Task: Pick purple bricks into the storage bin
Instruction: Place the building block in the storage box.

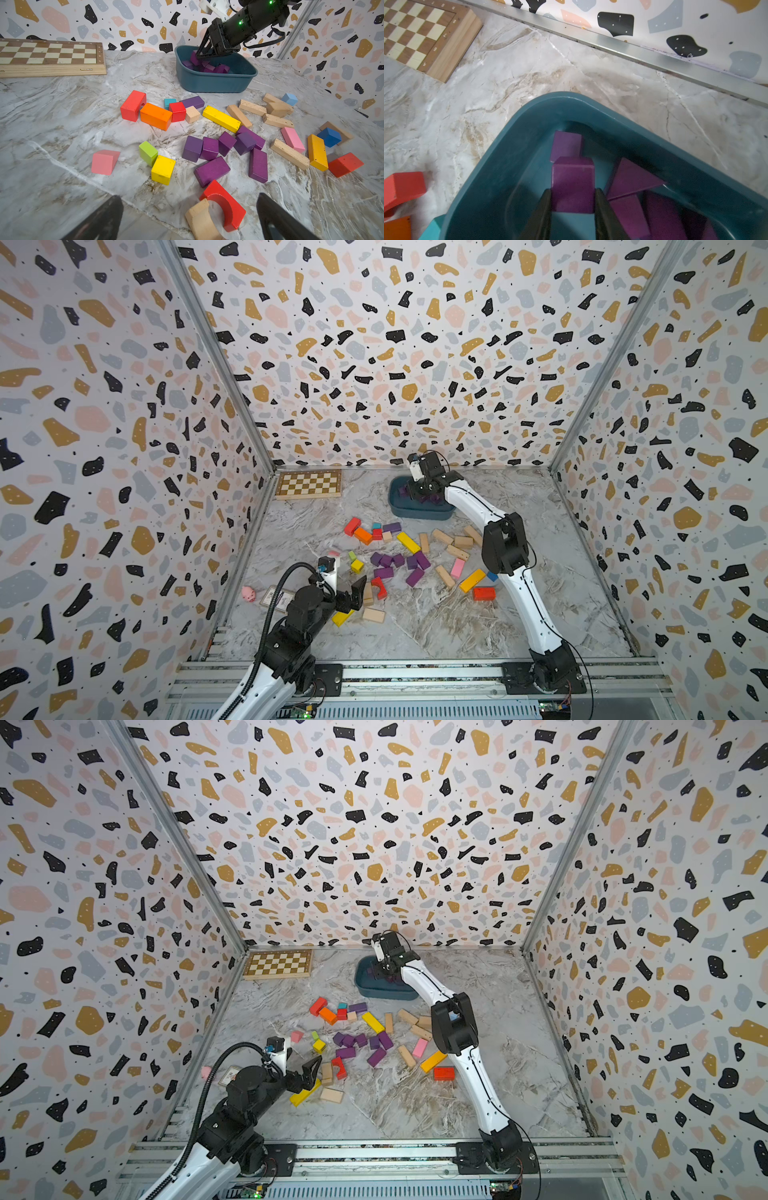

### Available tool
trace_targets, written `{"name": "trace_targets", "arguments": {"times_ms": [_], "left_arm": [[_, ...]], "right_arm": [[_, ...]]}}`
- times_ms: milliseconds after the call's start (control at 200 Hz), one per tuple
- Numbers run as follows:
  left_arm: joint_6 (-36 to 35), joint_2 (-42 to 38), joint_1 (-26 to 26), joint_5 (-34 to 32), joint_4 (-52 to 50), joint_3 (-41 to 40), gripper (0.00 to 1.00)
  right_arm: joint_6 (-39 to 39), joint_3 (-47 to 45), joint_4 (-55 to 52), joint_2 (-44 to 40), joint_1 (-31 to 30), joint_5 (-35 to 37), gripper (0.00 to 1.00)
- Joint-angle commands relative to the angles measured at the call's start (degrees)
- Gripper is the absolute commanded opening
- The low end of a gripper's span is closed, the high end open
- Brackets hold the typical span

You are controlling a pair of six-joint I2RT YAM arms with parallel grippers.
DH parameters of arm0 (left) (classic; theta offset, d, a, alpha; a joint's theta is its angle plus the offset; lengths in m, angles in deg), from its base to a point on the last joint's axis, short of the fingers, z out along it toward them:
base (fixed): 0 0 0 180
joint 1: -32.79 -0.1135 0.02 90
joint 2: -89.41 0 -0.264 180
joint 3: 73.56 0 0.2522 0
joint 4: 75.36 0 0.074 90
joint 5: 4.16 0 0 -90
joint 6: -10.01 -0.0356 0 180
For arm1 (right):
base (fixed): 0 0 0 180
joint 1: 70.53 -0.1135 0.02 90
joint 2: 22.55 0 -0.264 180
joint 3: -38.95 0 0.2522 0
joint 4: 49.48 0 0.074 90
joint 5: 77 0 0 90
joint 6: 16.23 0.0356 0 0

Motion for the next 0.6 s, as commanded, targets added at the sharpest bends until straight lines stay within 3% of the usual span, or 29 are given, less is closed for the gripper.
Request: {"name": "trace_targets", "arguments": {"times_ms": [0, 596], "left_arm": [[-0.61, 0.06, 0.11, 0.2, 2.42, 0.48, 0.99], [-0.59, 1.29, 0.11, 0.28, 2.97, 0.67, 0.99]], "right_arm": [[1.28, 3.27, 2.25, 0.08, 1.27, 0.07, 0.11], [1.97, 5.4, 3.86, 3.28, 2.1, -1.53, 0.12]]}}
